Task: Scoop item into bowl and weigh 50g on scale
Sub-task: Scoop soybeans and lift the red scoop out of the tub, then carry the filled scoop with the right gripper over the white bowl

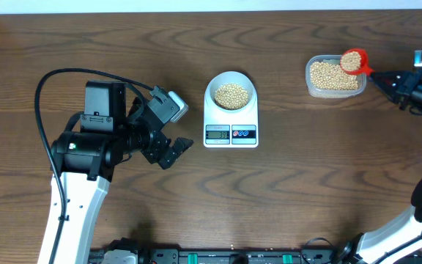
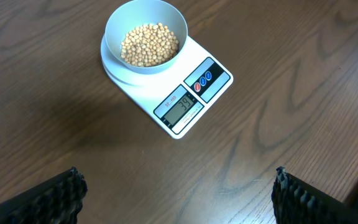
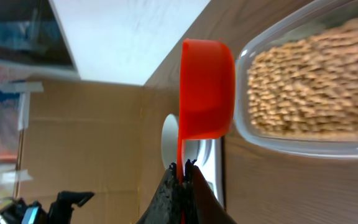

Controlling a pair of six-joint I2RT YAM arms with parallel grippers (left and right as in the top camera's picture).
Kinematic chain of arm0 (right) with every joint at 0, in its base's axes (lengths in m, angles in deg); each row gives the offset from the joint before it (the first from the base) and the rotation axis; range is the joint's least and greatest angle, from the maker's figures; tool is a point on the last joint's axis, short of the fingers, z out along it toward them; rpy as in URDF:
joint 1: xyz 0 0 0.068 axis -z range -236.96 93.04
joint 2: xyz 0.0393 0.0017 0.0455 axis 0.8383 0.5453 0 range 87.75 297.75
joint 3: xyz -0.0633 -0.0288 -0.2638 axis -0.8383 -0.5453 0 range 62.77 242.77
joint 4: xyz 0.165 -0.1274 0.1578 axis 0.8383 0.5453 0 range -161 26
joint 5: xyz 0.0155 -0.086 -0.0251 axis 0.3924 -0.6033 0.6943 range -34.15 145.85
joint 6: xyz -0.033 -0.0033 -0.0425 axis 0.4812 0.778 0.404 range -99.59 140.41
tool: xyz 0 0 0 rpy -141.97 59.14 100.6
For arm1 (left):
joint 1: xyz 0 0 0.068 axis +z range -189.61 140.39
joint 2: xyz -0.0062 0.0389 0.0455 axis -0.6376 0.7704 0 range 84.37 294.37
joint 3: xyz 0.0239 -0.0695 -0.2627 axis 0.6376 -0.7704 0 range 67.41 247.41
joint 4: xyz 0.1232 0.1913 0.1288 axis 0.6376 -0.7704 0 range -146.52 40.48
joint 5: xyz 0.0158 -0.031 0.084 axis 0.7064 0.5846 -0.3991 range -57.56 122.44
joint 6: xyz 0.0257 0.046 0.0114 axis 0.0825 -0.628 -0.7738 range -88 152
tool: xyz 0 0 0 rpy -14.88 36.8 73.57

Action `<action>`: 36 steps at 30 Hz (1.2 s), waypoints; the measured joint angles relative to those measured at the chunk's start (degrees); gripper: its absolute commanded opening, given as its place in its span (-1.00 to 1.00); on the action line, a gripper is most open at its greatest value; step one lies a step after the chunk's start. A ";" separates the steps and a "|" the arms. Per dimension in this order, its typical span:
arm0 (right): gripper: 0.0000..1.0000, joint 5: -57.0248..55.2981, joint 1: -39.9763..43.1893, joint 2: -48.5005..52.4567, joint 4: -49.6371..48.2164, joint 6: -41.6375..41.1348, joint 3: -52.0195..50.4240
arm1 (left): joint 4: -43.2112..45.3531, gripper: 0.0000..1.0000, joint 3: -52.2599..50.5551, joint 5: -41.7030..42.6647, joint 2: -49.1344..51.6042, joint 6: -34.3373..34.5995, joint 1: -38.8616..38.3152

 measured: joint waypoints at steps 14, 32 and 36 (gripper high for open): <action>-0.98 1.29 -13.09 0.00 -12.41 -8.87 -0.09 | 0.00 0.96 0.00 0.00 0.00 0.00 0.00; -0.98 -0.57 -28.37 0.00 -18.21 -10.99 -0.11 | 0.00 0.96 0.00 0.02 0.00 0.00 0.00; -0.98 -2.01 -30.10 0.00 -17.46 -6.27 -0.11 | 0.00 0.96 0.00 0.00 0.00 0.00 0.00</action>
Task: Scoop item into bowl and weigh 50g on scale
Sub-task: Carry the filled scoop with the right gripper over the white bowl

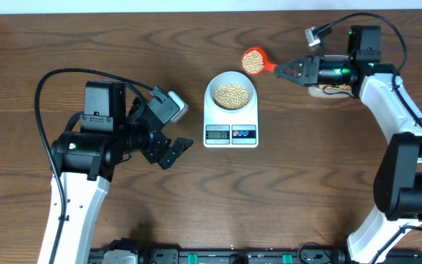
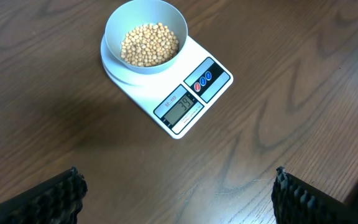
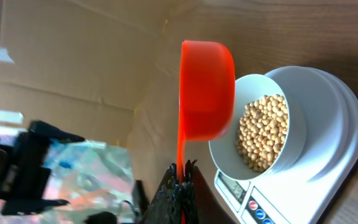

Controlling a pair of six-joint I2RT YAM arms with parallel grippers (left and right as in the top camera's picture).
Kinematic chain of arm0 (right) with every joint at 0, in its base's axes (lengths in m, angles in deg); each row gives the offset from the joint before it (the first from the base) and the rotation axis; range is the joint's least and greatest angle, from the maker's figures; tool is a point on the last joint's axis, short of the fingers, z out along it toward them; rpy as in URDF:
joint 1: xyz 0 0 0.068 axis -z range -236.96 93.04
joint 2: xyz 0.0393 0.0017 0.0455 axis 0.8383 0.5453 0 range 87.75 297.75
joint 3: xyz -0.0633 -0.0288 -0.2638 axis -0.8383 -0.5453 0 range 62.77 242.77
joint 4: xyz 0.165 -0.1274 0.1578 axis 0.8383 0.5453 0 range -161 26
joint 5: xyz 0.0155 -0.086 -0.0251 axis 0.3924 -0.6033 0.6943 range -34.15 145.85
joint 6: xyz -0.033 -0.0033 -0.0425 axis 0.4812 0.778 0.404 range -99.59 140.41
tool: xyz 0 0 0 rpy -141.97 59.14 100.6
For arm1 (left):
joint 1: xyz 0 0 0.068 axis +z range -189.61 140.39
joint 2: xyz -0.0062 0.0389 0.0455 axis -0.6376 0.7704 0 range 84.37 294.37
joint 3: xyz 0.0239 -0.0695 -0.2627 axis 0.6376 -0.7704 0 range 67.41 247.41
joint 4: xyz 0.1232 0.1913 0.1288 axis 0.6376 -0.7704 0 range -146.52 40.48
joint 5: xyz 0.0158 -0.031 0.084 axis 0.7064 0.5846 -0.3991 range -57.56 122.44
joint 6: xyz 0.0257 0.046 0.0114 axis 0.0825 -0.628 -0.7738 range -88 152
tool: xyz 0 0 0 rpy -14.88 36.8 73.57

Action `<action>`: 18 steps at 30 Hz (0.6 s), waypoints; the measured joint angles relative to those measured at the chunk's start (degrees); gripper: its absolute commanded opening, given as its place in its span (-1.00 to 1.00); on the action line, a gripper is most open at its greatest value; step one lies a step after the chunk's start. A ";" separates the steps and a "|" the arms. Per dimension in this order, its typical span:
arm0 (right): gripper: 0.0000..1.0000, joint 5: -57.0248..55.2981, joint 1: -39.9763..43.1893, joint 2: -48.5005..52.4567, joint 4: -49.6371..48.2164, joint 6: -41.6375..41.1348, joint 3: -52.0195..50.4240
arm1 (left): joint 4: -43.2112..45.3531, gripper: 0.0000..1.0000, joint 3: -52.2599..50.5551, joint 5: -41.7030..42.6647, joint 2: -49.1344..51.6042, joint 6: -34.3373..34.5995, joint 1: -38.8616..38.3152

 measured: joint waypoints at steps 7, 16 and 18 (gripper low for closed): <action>-0.98 -5.88 -2.60 0.02 4.20 13.00 0.00 | 0.00 0.96 0.00 0.02 0.00 0.00 0.00; -0.98 -11.87 -5.33 0.02 5.20 24.59 0.00 | 0.00 0.96 0.00 0.02 0.00 0.00 0.00; -0.98 -13.77 -5.66 0.02 5.20 26.16 0.00 | 0.00 0.95 0.00 0.00 0.00 0.00 0.00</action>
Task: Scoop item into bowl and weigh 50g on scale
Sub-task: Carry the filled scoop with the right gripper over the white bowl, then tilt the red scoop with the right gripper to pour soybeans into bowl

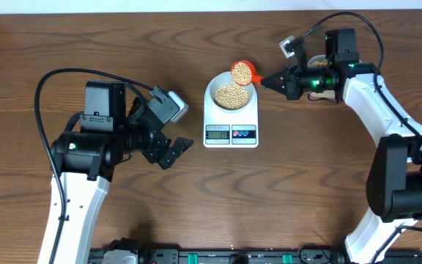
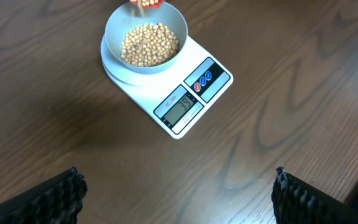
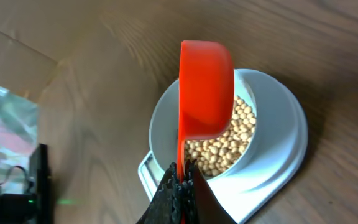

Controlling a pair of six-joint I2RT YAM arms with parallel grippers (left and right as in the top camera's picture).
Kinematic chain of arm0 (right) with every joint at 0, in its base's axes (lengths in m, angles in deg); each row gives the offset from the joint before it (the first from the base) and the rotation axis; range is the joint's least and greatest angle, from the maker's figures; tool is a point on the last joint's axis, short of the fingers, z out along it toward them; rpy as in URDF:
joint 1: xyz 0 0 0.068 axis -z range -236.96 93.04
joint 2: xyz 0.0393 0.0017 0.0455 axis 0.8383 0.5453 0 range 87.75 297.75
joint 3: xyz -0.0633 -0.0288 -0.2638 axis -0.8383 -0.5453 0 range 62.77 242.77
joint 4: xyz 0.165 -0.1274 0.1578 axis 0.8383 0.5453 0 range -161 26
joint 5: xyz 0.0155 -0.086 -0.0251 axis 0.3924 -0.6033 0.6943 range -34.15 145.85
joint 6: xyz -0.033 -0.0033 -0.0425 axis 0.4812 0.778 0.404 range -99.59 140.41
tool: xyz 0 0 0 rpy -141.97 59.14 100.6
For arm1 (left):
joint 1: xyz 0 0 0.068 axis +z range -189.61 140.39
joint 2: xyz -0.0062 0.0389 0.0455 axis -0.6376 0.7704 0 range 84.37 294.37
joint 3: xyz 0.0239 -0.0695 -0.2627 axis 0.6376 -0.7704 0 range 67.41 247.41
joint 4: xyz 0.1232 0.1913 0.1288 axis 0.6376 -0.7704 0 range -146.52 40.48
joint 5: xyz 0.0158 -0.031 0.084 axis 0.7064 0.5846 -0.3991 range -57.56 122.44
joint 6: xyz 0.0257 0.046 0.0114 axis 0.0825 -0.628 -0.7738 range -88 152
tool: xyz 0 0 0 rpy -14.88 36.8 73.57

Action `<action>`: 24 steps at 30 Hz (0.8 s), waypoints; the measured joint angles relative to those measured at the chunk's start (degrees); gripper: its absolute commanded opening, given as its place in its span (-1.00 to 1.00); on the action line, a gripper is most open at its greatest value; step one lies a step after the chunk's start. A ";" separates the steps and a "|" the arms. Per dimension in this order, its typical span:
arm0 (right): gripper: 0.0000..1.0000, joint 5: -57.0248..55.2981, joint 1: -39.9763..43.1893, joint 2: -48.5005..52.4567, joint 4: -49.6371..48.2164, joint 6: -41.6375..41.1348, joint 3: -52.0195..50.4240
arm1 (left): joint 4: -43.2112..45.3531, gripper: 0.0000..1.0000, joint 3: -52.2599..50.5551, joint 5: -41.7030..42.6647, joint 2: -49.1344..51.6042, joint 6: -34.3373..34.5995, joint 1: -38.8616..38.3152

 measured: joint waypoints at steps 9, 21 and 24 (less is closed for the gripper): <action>-0.98 -1.57 -0.87 0.00 -0.92 1.77 0.00 | 0.00 0.96 0.00 0.02 0.00 0.00 0.00; -0.98 -2.38 -0.85 0.00 -1.09 3.34 0.00 | 0.00 0.95 0.00 0.02 0.00 0.00 0.00; -0.98 -2.91 -0.85 0.00 -1.18 3.48 0.00 | 0.00 0.96 0.00 0.02 0.00 0.00 0.00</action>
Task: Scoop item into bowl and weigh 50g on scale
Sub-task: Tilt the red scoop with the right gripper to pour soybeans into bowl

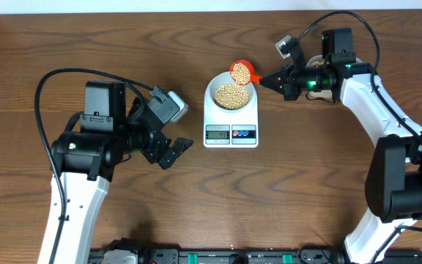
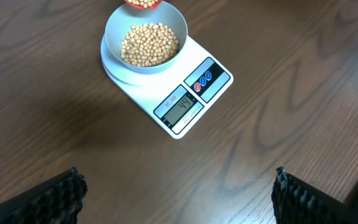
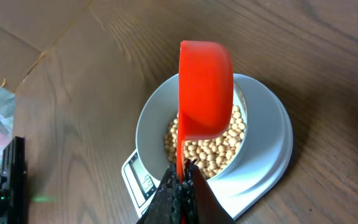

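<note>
A white bowl of tan beans sits on a white digital scale at the table's middle. My right gripper is shut on the handle of a red scoop, whose cup, still holding beans, hangs over the bowl's right rim. In the right wrist view the scoop stands over the bowl. The scale's display reads about 44. My left gripper stands open, left of the scale, holding nothing.
The bean container lies mostly hidden behind my right arm at the back right. A black cable loops from the left arm. Cardboard shows at the far left edge.
The scale reading has risen from about 34 to about 44. The scoop has stayed over the bowl's rim with barely any shift. The left arm has not moved.
My right gripper first held the filled scoop over the bean container at the far right. Then it held it just right of the bowl, then over the bowl's rim with beans dropping. Now the bowl holds more and the reading is higher.
</note>
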Controlling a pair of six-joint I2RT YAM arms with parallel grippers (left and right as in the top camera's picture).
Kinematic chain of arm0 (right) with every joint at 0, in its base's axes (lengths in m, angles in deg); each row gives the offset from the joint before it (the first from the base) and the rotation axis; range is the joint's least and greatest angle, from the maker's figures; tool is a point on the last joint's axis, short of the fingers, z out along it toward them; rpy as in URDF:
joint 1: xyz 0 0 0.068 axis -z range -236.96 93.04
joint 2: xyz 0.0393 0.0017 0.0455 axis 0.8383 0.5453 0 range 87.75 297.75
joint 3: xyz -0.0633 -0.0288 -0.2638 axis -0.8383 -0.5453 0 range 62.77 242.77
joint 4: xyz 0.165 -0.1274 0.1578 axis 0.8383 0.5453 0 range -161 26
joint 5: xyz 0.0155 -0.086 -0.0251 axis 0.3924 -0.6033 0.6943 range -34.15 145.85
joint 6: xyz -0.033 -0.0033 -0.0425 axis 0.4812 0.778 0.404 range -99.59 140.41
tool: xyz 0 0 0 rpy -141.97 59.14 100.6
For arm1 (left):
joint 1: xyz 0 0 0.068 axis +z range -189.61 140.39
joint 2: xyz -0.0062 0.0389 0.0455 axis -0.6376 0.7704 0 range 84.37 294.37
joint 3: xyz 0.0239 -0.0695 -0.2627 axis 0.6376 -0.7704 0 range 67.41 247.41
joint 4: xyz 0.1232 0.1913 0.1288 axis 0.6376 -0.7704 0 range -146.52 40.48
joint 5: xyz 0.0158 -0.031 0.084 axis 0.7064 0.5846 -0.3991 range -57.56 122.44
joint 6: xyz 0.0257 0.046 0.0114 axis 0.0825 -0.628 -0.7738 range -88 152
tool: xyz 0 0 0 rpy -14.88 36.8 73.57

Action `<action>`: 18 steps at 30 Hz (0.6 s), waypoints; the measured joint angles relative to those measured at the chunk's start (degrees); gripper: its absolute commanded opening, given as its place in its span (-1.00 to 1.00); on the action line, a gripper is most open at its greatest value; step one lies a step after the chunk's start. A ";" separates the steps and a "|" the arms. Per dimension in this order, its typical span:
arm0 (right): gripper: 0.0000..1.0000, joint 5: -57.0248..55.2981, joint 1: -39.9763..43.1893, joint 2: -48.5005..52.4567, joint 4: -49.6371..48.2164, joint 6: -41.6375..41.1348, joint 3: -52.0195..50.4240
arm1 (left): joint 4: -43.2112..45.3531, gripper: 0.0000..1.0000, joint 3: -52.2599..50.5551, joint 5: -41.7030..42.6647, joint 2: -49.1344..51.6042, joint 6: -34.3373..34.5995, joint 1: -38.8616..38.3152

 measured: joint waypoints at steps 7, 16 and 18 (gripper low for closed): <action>-0.98 -0.92 0.00 0.00 -1.77 0.90 0.00 | 0.00 0.95 0.00 0.00 0.00 0.00 0.00; -0.98 -0.96 -0.02 0.00 -2.67 1.29 0.00 | 0.00 0.95 0.00 0.00 0.00 0.00 0.00; -0.98 -0.96 -0.04 0.00 -2.62 1.38 0.00 | 0.00 0.96 0.00 -0.02 0.00 0.00 0.00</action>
